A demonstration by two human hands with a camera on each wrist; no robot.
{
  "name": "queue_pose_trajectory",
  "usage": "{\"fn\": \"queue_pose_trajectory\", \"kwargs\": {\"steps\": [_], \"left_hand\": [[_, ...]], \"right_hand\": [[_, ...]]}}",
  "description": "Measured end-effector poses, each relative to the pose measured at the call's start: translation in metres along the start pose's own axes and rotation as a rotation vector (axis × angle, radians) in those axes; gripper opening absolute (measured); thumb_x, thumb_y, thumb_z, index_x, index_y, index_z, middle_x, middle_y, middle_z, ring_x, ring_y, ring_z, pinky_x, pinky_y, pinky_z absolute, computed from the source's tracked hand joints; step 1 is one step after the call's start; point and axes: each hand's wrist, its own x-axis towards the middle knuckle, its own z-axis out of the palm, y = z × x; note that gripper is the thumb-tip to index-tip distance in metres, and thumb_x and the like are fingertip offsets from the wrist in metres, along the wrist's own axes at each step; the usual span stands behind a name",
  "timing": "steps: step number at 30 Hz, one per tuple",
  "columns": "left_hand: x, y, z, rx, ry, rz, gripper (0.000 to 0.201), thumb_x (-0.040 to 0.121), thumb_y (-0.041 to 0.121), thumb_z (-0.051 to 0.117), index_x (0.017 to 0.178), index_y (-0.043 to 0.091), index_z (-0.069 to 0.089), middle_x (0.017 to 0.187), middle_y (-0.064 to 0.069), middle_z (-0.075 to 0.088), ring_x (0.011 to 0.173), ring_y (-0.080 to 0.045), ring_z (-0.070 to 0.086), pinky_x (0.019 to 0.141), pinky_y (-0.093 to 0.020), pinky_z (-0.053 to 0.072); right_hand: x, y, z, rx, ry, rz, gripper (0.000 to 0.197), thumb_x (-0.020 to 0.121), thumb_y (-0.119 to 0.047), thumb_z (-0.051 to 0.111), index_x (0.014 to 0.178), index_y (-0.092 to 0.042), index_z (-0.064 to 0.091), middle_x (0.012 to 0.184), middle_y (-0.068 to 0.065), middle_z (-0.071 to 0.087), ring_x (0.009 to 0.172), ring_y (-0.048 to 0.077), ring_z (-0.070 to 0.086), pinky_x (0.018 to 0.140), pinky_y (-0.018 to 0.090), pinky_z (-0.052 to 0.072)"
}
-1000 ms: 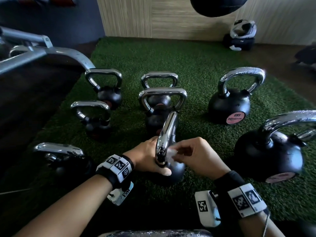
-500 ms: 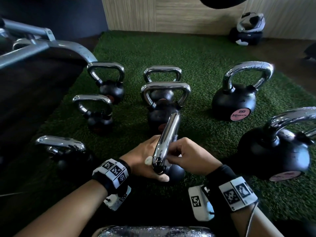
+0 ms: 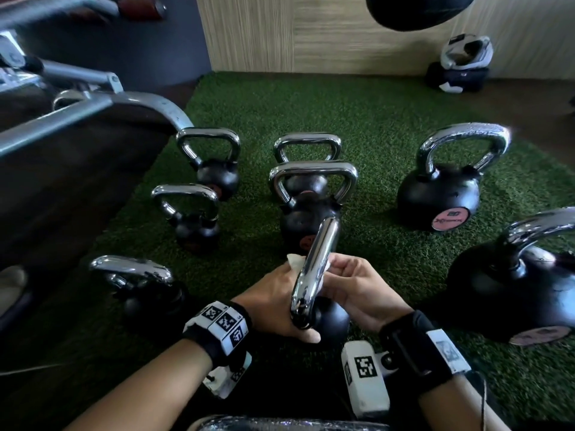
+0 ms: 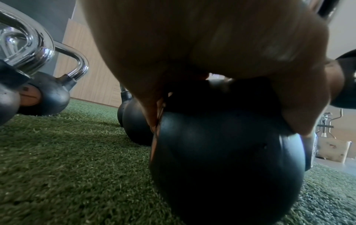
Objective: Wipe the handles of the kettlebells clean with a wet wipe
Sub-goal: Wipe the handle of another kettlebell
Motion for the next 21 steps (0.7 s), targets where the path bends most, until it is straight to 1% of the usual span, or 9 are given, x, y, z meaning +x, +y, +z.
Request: {"fn": "queue_pose_trajectory", "kwargs": {"steps": [1, 3, 5, 7, 10, 12, 15, 18, 21], "left_hand": [[0.0, -0.002, 0.001, 0.005, 0.004, 0.007, 0.099, 0.055, 0.053, 0.093, 0.142, 0.026, 0.053, 0.148, 0.007, 0.046, 0.139, -0.011, 0.041, 0.119, -0.032, 0.036], [-0.001, -0.003, 0.001, -0.015, 0.011, -0.01, 0.1, 0.059, 0.04, 0.098, 0.145, 0.028, 0.048, 0.15, 0.006, 0.039, 0.142, -0.01, 0.035, 0.121, -0.026, 0.029], [-0.001, -0.002, 0.0, -0.07, 0.02, -0.009, 0.102, 0.058, 0.033, 0.099, 0.141, 0.041, 0.041, 0.15, 0.008, 0.036, 0.142, -0.009, 0.035, 0.121, -0.026, 0.03], [-0.002, -0.002, 0.001, -0.105, 0.036, 0.009, 0.107, 0.056, 0.035, 0.099, 0.142, 0.046, 0.036, 0.154, 0.008, 0.035, 0.145, -0.008, 0.034, 0.122, -0.031, 0.032], [-0.004, -0.005, 0.004, -0.156, 0.071, 0.016, 0.119, 0.051, 0.043, 0.095, 0.151, 0.031, 0.031, 0.156, 0.002, 0.039, 0.146, -0.012, 0.038, 0.12, -0.038, 0.036], [-0.005, -0.004, 0.004, -0.16, 0.074, 0.012, 0.122, 0.051, 0.045, 0.094, 0.152, 0.033, 0.026, 0.154, 0.001, 0.041, 0.144, -0.013, 0.041, 0.119, -0.039, 0.037], [-0.005, -0.003, 0.003, -0.163, 0.065, -0.005, 0.124, 0.053, 0.039, 0.098, 0.148, 0.045, 0.02, 0.154, 0.006, 0.041, 0.144, -0.011, 0.041, 0.119, -0.038, 0.038], [-0.005, -0.004, 0.003, -0.134, 0.07, 0.012, 0.126, 0.055, 0.037, 0.1, 0.154, 0.029, 0.023, 0.155, 0.002, 0.038, 0.145, -0.013, 0.039, 0.12, -0.039, 0.036], [-0.005, -0.004, 0.003, -0.15, 0.081, 0.036, 0.12, 0.054, 0.035, 0.099, 0.144, 0.046, 0.02, 0.155, -0.003, 0.04, 0.147, -0.017, 0.038, 0.122, -0.041, 0.033]], "right_hand": [[-0.001, 0.0, 0.001, 0.006, 0.016, 0.005, 0.054, 0.066, -0.01, 0.094, 0.104, 0.01, 0.06, 0.087, 0.018, 0.077, 0.074, 0.022, 0.076, 0.07, 0.03, 0.063], [-0.007, -0.001, 0.003, -0.028, 0.05, 0.01, 0.028, 0.076, 0.004, 0.082, 0.097, 0.006, 0.063, 0.084, 0.016, 0.077, 0.07, 0.021, 0.076, 0.066, 0.029, 0.063], [-0.011, -0.003, 0.004, -0.052, 0.097, -0.023, 0.014, 0.078, 0.007, 0.074, 0.09, 0.0, 0.07, 0.084, 0.018, 0.077, 0.069, 0.022, 0.076, 0.065, 0.03, 0.063], [-0.007, -0.006, 0.002, -0.072, 0.163, -0.087, 0.024, 0.067, -0.005, 0.088, 0.086, -0.004, 0.072, 0.091, 0.025, 0.076, 0.073, 0.028, 0.075, 0.069, 0.035, 0.064], [0.003, -0.006, 0.0, -0.179, 0.33, -0.192, 0.057, 0.046, -0.024, 0.103, 0.087, -0.004, 0.068, 0.105, 0.037, 0.072, 0.092, 0.046, 0.072, 0.084, 0.052, 0.061], [0.004, -0.005, 0.005, -0.275, 0.389, -0.249, 0.051, 0.052, -0.012, 0.101, 0.086, -0.003, 0.064, 0.101, 0.036, 0.073, 0.096, 0.051, 0.072, 0.088, 0.057, 0.06], [0.001, -0.007, 0.012, -0.456, 0.505, -0.293, 0.035, 0.065, 0.017, 0.086, 0.077, -0.005, 0.063, 0.084, 0.027, 0.076, 0.075, 0.033, 0.075, 0.074, 0.043, 0.062], [0.007, -0.013, 0.014, -0.608, 0.691, -0.354, 0.026, 0.071, 0.008, 0.086, 0.074, -0.008, 0.066, 0.071, 0.014, 0.075, 0.062, 0.017, 0.071, 0.06, 0.031, 0.058], [0.016, -0.016, 0.016, -0.722, 0.835, -0.381, 0.023, 0.072, -0.005, 0.089, 0.072, -0.014, 0.068, 0.068, 0.002, 0.074, 0.055, 0.001, 0.065, 0.054, 0.014, 0.05]]}}
